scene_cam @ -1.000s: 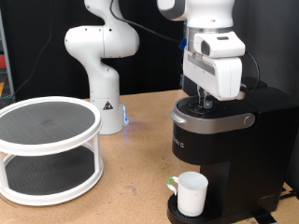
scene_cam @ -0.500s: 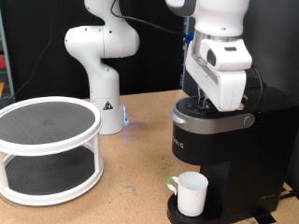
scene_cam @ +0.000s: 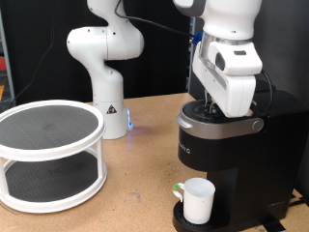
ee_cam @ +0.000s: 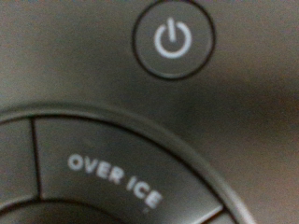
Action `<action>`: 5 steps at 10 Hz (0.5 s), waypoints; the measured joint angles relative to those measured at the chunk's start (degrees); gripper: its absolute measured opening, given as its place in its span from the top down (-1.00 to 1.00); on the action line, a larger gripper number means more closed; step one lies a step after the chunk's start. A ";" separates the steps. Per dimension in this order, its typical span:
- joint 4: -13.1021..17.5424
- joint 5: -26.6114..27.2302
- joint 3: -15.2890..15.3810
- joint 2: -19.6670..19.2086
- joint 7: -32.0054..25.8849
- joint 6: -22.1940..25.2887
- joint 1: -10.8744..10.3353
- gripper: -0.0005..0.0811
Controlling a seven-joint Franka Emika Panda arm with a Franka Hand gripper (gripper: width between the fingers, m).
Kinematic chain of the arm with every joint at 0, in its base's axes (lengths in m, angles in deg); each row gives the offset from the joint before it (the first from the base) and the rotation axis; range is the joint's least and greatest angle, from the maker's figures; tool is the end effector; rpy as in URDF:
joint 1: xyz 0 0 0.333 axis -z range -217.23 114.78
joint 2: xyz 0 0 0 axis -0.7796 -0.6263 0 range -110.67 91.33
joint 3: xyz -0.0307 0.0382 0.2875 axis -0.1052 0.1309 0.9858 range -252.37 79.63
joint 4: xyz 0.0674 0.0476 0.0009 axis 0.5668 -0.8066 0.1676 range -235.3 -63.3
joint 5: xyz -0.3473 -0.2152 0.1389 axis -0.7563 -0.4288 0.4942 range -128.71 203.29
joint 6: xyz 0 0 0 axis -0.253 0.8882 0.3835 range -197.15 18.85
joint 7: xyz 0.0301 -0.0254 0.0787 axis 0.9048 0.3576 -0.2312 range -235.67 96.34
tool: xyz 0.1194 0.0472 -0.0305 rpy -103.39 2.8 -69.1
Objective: Make a cup of coffee with the keurig machine
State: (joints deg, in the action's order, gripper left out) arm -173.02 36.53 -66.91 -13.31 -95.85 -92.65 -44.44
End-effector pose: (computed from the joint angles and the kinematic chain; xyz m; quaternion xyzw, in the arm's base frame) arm 0.5726 0.1267 0.3581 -0.9404 -0.3349 0.0571 0.0113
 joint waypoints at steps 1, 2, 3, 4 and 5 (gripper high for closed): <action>-0.62 0.90 -0.10 0.45 0.01 -1.35 0.07 0.97; -2.01 3.52 -0.22 1.39 -0.64 -3.97 0.26 0.97; -3.74 7.27 -0.29 2.45 -2.87 -7.14 0.31 0.97; -5.26 10.66 -0.44 3.62 -5.72 -8.71 0.33 0.97; -6.60 13.28 -0.63 5.08 -8.05 -9.36 0.33 0.97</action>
State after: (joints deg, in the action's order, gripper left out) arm -179.62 49.81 -67.54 -8.23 -103.91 -102.01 -44.11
